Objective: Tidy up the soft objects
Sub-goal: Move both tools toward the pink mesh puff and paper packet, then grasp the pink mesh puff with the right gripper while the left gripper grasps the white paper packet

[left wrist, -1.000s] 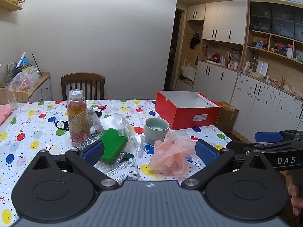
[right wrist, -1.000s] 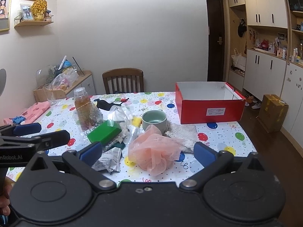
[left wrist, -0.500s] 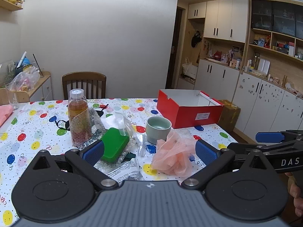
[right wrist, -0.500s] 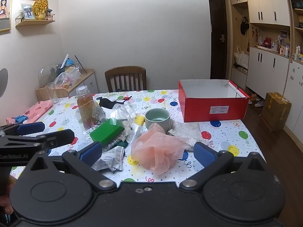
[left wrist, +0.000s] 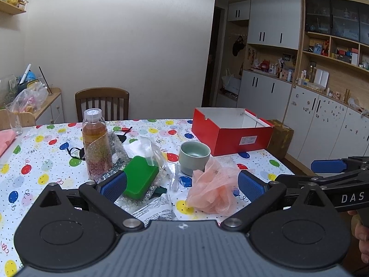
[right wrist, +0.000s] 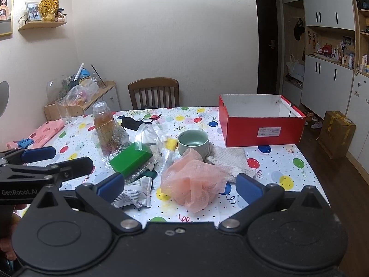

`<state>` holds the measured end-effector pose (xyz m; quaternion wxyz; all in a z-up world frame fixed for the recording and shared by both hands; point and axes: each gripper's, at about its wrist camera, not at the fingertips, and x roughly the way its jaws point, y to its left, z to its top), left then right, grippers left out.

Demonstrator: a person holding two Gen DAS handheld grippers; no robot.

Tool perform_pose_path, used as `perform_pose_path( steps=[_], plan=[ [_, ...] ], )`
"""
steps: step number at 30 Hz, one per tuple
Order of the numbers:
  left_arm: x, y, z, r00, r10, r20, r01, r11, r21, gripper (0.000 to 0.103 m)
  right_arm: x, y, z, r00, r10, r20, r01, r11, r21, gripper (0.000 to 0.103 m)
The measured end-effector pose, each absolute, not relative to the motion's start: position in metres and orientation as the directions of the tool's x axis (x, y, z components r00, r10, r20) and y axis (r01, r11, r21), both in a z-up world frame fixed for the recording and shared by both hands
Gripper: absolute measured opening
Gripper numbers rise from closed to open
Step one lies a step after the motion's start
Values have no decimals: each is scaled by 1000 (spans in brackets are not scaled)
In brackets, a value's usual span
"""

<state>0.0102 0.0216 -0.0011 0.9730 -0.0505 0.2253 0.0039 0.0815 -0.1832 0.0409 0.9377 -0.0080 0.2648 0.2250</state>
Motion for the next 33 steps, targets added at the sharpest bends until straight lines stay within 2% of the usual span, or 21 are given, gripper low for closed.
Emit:
perform_pose_path(
  steps=[24,33],
  plan=[
    [36,45,-20,887,-27,-462,-32,992,-120,103,107,-169,39,728,427,-537,-451,888,94,103],
    [58,61,-61,825,21,-564,-111,986,-127,103,138,-174,21,687,433,-584,-474,876,91,103]
  ],
)
